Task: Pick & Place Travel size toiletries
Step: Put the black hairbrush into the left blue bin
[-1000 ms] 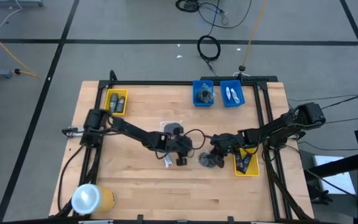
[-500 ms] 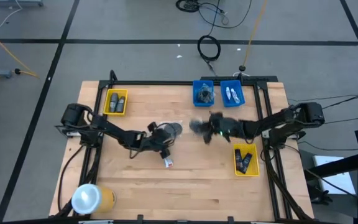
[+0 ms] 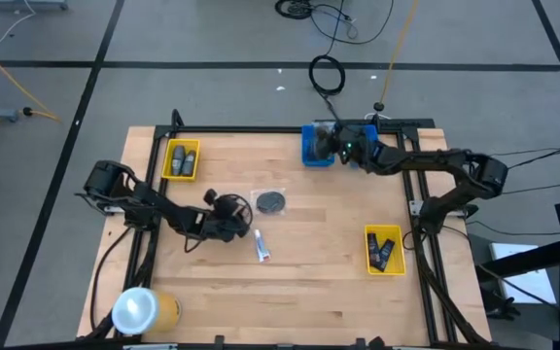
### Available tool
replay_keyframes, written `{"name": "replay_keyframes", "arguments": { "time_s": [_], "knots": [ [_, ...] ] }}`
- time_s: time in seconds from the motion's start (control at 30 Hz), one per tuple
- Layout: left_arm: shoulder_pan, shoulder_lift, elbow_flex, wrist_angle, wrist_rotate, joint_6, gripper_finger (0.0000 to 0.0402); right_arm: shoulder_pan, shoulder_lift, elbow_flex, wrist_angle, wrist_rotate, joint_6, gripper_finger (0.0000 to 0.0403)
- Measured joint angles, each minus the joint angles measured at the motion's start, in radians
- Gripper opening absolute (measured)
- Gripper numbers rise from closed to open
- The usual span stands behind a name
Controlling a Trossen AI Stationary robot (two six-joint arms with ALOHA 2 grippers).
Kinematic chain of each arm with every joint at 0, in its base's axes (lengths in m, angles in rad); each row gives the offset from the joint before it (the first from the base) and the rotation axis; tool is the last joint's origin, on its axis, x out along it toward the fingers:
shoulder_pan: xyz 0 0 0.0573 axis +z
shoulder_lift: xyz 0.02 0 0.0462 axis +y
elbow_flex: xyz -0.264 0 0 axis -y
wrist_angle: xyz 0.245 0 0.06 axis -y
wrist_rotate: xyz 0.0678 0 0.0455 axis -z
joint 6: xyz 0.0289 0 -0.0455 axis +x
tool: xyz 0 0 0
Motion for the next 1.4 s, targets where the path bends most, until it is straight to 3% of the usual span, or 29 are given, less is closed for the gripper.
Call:
{"name": "replay_keyframes", "arguments": {
  "time_s": [0.17, 0.33, 0.7, 0.87, 1.03, 1.13, 1.27, 1.4],
  "knots": [
    [0.023, 0.0, -0.042, 0.008, -0.086, -0.092, 0.017, -0.029, 0.027, -0.005, 0.025, 0.011, 0.045, 0.003],
    [0.051, 0.0, -0.037, 0.011, -0.09, -0.065, 0.017, -0.026, 0.083, -0.004, 0.09, -0.061, 0.082, 0.0038],
    [0.041, 0.0, -0.037, 0.009, -0.083, -0.065, 0.017, -0.027, 0.157, -0.006, 0.104, -0.043, 0.117, 0.0064],
    [0.041, 0.0, -0.037, 0.009, -0.083, -0.066, 0.017, -0.028, 0.156, -0.006, 0.109, -0.091, 0.104, 0.0113],
    [0.041, 0.0, -0.037, 0.009, -0.068, -0.063, 0.017, -0.029, 0.147, -0.006, 0.106, -0.092, 0.047, 0.0182],
    [0.041, 0.0, -0.037, 0.009, -0.059, -0.062, 0.017, -0.025, 0.097, -0.006, 0.109, -0.057, 0.014, 0.0201],
    [0.041, 0.0, -0.037, 0.009, -0.059, -0.06, 0.017, 0.009, 0.021, -0.006, 0.105, -0.033, -0.051, 0.0199],
    [0.046, 0.0, -0.037, 0.01, -0.06, -0.06, 0.017, 0.036, 0.004, -0.005, 0.052, -0.12, -0.053, 0.0167]
  ]
}}
